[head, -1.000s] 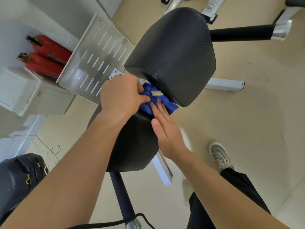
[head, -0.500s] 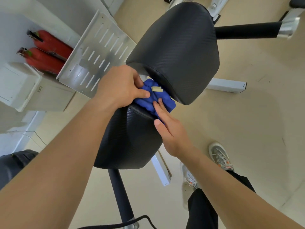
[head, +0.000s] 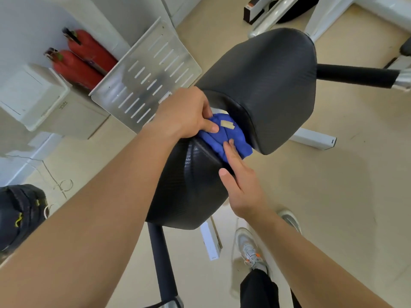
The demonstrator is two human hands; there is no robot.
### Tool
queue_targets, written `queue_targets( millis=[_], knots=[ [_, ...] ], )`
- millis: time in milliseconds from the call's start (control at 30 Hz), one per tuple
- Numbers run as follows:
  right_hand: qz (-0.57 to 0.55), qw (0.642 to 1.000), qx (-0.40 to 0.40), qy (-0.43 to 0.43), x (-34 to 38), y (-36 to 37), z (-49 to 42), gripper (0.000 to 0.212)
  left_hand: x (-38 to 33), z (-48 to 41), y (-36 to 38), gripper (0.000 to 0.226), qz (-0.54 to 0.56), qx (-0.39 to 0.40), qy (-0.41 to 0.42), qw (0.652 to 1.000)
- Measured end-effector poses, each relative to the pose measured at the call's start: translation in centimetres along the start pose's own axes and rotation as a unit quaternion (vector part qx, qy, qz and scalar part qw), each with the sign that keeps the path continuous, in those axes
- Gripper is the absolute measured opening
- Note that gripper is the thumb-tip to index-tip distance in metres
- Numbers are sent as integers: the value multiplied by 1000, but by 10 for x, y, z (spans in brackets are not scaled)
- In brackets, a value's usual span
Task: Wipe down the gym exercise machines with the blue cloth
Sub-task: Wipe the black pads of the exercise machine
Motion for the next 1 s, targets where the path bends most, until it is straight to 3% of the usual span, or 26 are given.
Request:
queue_targets(
  millis=[133, 267, 567, 700, 900, 1000],
  knots=[
    [7, 1000, 1, -19, 16, 5, -11, 63, 15, -6, 4, 25, 22, -5, -39, 999],
    [0, 1000, 4, 10, -6, 0, 1, 62, 2, -1, 0, 24, 43, 26, 5, 999],
    [11, 999, -25, 43, -20, -9, 7, 53, -35, 31, 6, 20, -100, -64, 22, 993],
    [27, 999, -23, 31, -13, -12, 2, 52, -43, 35, 6, 22, -123, -104, -9, 987],
    [37, 999, -18, -22, -5, -9, -8, 62, -37, 33, 6, 21, -43, -133, -81, 987],
    [55, 998, -7, -22, -16, -5, -6, 66, -41, 33, 17, 22, -16, -137, -71, 988]
  ],
)
Point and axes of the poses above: each hand's wrist, its own z-axis away from the middle knuckle, its own y-axis out of the palm, x = y × z, the point moved 1 cm from there along -z, towards the middle knuckle, and after that the axes turned 15 degrees about -z, right-handed, at the moved point
